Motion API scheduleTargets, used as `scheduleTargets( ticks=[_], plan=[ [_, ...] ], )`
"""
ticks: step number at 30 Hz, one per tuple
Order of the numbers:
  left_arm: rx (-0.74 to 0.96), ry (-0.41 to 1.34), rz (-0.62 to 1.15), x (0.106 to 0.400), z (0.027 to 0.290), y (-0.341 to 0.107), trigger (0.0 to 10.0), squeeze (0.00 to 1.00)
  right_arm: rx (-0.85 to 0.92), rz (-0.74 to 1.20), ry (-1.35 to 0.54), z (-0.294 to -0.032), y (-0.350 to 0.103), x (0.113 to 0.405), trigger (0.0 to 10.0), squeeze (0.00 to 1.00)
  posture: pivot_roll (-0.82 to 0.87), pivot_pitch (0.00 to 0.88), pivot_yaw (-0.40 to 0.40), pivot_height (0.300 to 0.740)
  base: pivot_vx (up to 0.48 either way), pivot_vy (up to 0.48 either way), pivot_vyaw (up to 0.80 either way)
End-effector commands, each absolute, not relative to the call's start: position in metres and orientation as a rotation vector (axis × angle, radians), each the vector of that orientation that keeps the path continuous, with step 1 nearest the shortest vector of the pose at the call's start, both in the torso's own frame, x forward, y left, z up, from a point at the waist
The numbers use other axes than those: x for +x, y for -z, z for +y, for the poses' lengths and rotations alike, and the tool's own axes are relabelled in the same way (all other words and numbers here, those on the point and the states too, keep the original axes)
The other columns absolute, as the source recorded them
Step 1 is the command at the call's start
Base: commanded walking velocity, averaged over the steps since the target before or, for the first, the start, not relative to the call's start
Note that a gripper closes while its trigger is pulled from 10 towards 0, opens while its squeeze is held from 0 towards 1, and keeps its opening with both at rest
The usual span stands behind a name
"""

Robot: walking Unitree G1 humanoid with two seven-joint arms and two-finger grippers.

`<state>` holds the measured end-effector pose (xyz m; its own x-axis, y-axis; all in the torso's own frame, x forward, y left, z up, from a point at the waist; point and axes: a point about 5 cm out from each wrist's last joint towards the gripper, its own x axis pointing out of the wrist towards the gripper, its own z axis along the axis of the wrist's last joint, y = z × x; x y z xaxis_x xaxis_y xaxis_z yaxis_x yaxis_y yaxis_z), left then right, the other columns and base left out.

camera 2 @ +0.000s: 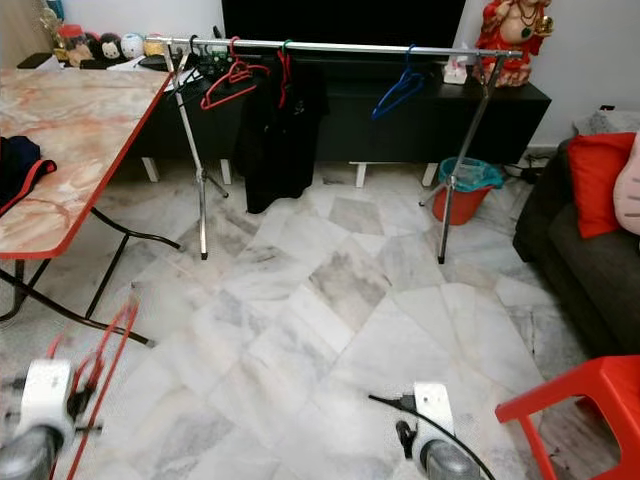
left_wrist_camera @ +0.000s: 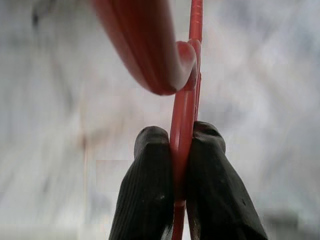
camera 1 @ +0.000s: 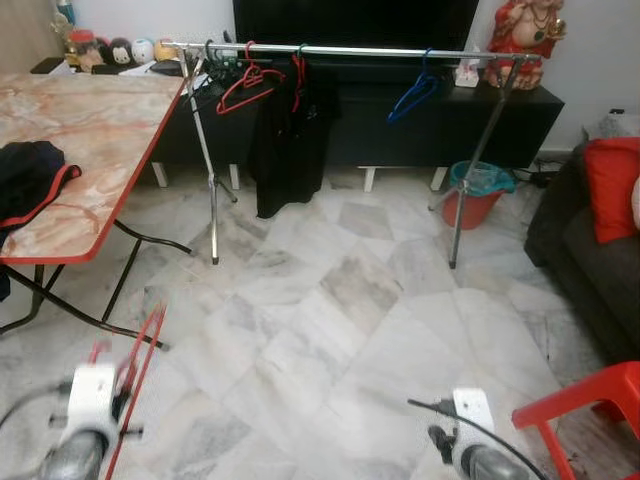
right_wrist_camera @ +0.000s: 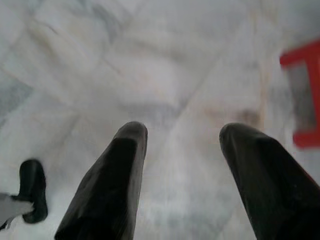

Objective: Hang hanger

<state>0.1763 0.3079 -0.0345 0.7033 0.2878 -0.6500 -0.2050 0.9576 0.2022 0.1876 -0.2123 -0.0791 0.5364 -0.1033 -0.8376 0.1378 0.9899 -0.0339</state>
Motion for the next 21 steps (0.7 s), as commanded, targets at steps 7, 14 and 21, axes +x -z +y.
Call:
scheduleTargets(
  ticks=[7,14,21],
  plan=[
    [-0.023,-0.267,0.995,0.129,0.269,0.083,10.0,0.00,0.058,1.078,0.214,-0.216,0.090,0.163,10.0,0.00,0.12,0.000,-0.058,0.740,0.000,0.000,0.00],
    [-0.057,-0.271,1.037,0.122,0.256,0.092,10.0,0.00,0.096,1.081,0.242,-0.213,0.092,0.160,10.0,0.00,0.10,0.000,-0.055,0.740,0.000,0.000,0.00],
    [0.002,-0.254,1.055,0.125,0.263,0.090,10.0,0.00,0.076,1.076,0.158,-0.201,0.092,0.164,10.0,0.00,0.11,0.000,-0.054,0.740,0.000,0.000,0.00]
  ],
)
